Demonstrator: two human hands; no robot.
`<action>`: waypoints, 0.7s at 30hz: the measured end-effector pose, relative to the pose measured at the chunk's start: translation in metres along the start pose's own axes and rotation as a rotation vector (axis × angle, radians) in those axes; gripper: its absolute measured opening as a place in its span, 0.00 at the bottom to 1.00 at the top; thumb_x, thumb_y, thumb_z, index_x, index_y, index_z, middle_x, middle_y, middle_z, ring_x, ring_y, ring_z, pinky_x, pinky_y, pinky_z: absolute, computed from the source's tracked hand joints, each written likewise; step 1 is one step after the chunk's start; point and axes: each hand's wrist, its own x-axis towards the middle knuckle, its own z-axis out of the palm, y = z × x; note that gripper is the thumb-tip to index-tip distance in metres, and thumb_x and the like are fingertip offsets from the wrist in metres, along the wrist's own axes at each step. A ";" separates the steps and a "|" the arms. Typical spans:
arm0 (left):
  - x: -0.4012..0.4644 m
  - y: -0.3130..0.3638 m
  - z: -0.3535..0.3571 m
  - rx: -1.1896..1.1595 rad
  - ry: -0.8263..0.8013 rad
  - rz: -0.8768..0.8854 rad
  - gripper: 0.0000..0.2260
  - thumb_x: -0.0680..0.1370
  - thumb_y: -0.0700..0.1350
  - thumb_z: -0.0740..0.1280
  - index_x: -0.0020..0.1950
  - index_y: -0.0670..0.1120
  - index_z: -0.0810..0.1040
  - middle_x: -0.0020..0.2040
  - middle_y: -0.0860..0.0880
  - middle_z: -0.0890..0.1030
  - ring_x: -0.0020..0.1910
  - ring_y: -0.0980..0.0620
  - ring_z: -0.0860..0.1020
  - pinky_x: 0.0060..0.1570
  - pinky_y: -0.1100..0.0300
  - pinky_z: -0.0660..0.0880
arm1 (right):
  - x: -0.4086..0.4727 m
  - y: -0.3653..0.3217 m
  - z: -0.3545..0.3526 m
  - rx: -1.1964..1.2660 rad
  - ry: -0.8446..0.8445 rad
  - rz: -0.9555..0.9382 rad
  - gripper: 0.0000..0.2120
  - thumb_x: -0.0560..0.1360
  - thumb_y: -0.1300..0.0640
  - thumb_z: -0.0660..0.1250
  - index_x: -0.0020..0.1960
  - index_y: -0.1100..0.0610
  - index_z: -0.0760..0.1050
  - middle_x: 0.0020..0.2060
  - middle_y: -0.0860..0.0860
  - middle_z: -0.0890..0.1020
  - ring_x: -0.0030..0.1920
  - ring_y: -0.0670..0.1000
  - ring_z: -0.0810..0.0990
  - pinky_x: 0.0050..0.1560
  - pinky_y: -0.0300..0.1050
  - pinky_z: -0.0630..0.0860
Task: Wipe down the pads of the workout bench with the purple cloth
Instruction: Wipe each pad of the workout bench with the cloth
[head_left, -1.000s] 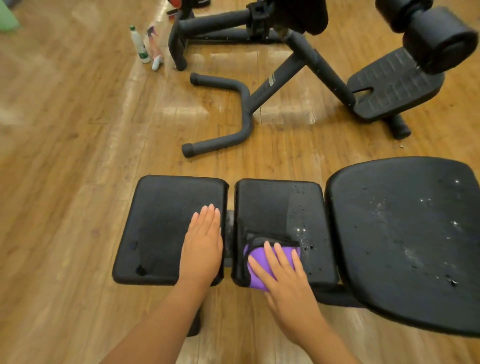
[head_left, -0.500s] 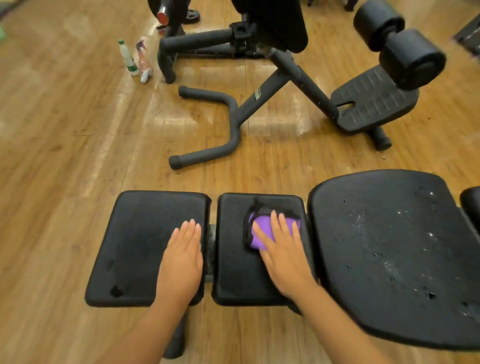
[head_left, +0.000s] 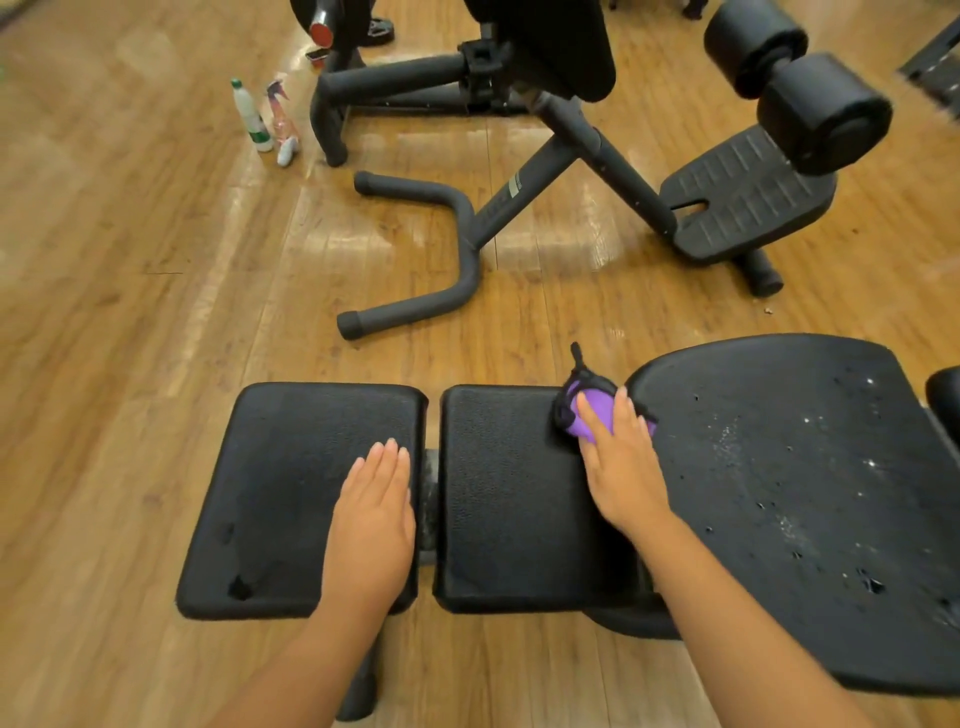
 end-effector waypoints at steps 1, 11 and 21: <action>0.000 0.000 0.000 0.002 0.003 -0.002 0.22 0.76 0.43 0.51 0.65 0.36 0.72 0.65 0.38 0.75 0.66 0.42 0.72 0.71 0.56 0.51 | 0.015 -0.005 -0.002 -0.011 -0.004 0.019 0.23 0.81 0.56 0.52 0.76 0.50 0.54 0.76 0.61 0.48 0.76 0.59 0.46 0.74 0.52 0.46; 0.001 0.000 0.000 0.023 0.013 0.008 0.22 0.76 0.42 0.52 0.64 0.34 0.73 0.64 0.37 0.76 0.64 0.40 0.73 0.70 0.56 0.52 | -0.073 -0.070 0.024 -0.182 -0.077 -0.284 0.25 0.76 0.48 0.50 0.73 0.48 0.61 0.73 0.58 0.64 0.73 0.63 0.59 0.70 0.59 0.51; -0.001 0.000 -0.002 0.032 -0.042 -0.005 0.23 0.77 0.45 0.50 0.67 0.36 0.71 0.66 0.40 0.74 0.67 0.44 0.70 0.71 0.59 0.47 | -0.133 0.012 0.011 -0.026 -0.085 -0.213 0.30 0.67 0.55 0.56 0.70 0.51 0.63 0.74 0.53 0.58 0.75 0.51 0.52 0.70 0.47 0.52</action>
